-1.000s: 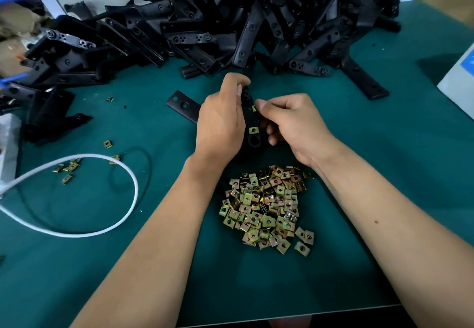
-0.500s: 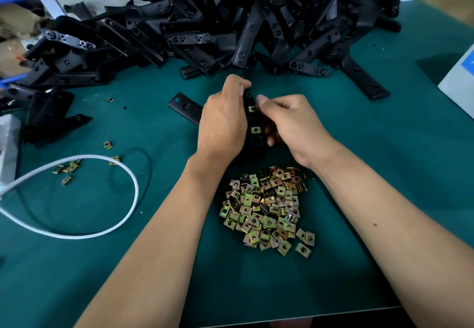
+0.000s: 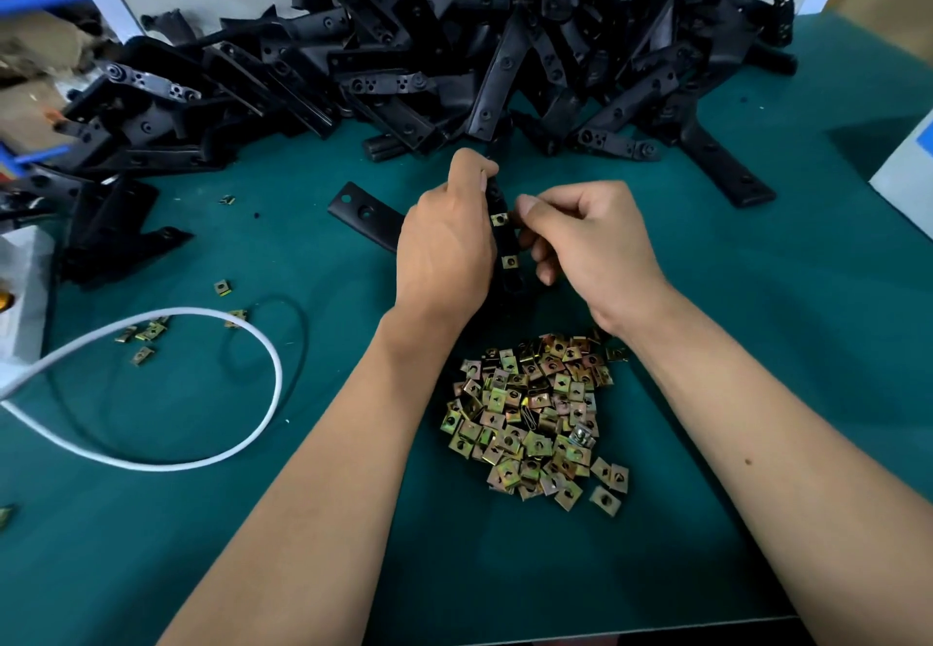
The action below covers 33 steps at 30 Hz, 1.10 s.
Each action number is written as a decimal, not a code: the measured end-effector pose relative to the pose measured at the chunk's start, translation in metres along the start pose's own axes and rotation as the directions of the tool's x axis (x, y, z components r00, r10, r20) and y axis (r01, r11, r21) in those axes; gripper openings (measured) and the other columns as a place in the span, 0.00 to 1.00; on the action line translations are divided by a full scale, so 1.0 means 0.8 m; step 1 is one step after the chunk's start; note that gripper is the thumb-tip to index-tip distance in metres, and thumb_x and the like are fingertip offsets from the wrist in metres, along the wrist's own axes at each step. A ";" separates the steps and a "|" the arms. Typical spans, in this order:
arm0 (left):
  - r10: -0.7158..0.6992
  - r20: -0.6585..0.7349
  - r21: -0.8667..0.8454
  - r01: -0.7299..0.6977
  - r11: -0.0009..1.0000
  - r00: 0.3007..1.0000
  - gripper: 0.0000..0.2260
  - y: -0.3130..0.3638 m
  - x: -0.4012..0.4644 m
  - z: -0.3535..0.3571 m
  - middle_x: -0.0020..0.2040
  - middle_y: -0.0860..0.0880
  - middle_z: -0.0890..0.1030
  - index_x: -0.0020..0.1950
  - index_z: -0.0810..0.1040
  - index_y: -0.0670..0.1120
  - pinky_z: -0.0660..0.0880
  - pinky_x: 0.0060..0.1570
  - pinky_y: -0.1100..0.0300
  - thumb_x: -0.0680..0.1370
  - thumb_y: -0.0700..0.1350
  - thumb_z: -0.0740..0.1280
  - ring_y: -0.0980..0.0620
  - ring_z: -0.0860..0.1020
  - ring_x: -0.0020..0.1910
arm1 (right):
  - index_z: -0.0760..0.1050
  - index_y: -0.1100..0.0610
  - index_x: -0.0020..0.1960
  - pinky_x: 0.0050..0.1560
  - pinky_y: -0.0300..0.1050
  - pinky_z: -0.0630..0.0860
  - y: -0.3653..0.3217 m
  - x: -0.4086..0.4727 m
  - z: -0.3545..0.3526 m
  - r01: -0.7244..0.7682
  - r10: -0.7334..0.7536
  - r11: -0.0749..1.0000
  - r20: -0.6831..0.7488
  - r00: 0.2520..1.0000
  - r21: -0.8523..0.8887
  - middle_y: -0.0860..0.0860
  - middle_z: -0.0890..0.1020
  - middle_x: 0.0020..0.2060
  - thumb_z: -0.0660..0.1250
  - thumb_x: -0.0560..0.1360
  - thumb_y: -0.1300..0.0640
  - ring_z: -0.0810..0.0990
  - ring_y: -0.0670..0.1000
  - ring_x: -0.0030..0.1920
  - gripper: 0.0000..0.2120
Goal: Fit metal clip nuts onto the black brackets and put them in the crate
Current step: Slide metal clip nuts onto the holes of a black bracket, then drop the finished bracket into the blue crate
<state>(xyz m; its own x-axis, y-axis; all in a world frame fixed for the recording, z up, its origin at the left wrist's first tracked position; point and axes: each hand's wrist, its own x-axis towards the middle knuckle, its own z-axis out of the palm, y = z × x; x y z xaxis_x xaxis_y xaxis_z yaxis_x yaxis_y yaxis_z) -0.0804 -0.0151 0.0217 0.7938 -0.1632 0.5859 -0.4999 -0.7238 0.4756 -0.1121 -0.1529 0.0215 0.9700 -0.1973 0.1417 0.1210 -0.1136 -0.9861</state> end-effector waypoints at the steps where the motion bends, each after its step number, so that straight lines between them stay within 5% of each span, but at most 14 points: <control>1: -0.013 -0.002 0.010 0.013 1.000 1.000 0.11 0.001 0.000 0.000 0.36 0.48 0.74 0.64 0.74 0.41 0.69 0.33 0.50 0.84 0.37 0.56 0.39 0.76 0.34 | 0.84 0.62 0.41 0.25 0.43 0.72 0.000 0.000 0.001 0.002 -0.002 1.000 0.006 1.000 0.001 0.56 0.78 0.31 0.69 0.81 0.58 0.74 0.53 0.28 0.12; 10: -0.002 0.039 0.094 -0.001 0.996 0.999 0.12 0.010 0.000 -0.003 0.36 0.47 0.75 0.63 0.73 0.40 0.71 0.34 0.49 0.81 0.33 0.58 0.36 0.78 0.35 | 0.81 0.65 0.42 0.28 0.46 0.74 0.005 0.000 -0.001 -0.032 0.033 0.999 0.015 0.999 -0.027 0.56 0.77 0.32 0.67 0.82 0.54 0.75 0.52 0.30 0.16; 14: 0.017 0.004 0.144 -0.017 0.989 1.000 0.13 0.015 0.003 -0.007 0.37 0.46 0.75 0.62 0.72 0.41 0.66 0.34 0.50 0.79 0.32 0.60 0.41 0.73 0.33 | 0.82 0.63 0.45 0.50 0.61 0.81 -0.003 -0.003 0.003 -0.063 0.063 0.998 -0.016 0.998 -0.024 0.63 0.82 0.40 0.66 0.81 0.46 0.83 0.58 0.42 0.20; 16: 0.016 -0.009 0.161 -0.014 0.987 1.000 0.13 0.029 0.007 -0.005 0.36 0.48 0.73 0.62 0.71 0.41 0.64 0.34 0.51 0.79 0.32 0.60 0.42 0.71 0.32 | 0.85 0.56 0.50 0.60 0.64 0.79 -0.009 -0.007 -0.005 -0.110 0.110 0.994 -0.024 0.994 0.002 0.58 0.86 0.47 0.64 0.80 0.42 0.85 0.57 0.52 0.19; 20: 0.132 0.089 0.102 -0.141 0.985 0.987 0.09 0.081 0.011 0.006 0.41 0.43 0.79 0.60 0.71 0.42 0.66 0.35 0.50 0.80 0.35 0.63 0.37 0.77 0.37 | 0.85 0.48 0.56 0.68 0.59 0.76 -0.023 -0.019 -0.044 -0.178 0.183 0.955 0.003 0.983 0.236 0.52 0.86 0.57 0.62 0.81 0.41 0.83 0.53 0.62 0.16; 24: 0.292 0.163 -0.043 -0.289 0.956 0.942 0.07 0.173 0.006 0.031 0.45 0.42 0.80 0.60 0.71 0.44 0.72 0.38 0.45 0.82 0.40 0.63 0.35 0.79 0.41 | 0.82 0.54 0.60 0.55 0.51 0.79 -0.036 -0.050 -0.122 -0.261 0.304 0.796 0.013 0.953 0.546 0.55 0.85 0.55 0.59 0.83 0.38 0.84 0.54 0.54 0.22; 29: 0.508 0.256 -0.255 -0.450 0.856 0.822 0.10 0.315 -0.026 0.077 0.52 0.45 0.80 0.63 0.72 0.46 0.75 0.45 0.44 0.82 0.43 0.61 0.36 0.80 0.47 | 0.70 0.57 0.76 0.66 0.54 0.72 -0.033 -0.142 -0.247 -0.012 0.280 0.658 -0.229 0.932 0.753 0.57 0.77 0.66 0.56 0.84 0.39 0.75 0.58 0.69 0.29; 33: 0.827 0.166 -0.351 -0.752 0.558 0.537 0.13 0.434 -0.094 0.114 0.54 0.47 0.79 0.64 0.76 0.47 0.71 0.48 0.50 0.80 0.43 0.62 0.42 0.80 0.52 | 0.71 0.53 0.72 0.64 0.54 0.76 -0.015 -0.256 -0.345 0.291 0.222 0.591 -0.498 0.838 0.752 0.57 0.79 0.65 0.61 0.80 0.40 0.76 0.58 0.68 0.26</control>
<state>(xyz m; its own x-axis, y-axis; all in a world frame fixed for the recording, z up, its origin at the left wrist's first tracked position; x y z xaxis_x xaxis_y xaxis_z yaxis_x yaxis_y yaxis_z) -0.2820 -0.3155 0.0833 0.0702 -0.7975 0.5992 -0.9974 -0.0464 0.0551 -0.3707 -0.3796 0.0284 0.7348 -0.6759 -0.0572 0.5119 0.6079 -0.6070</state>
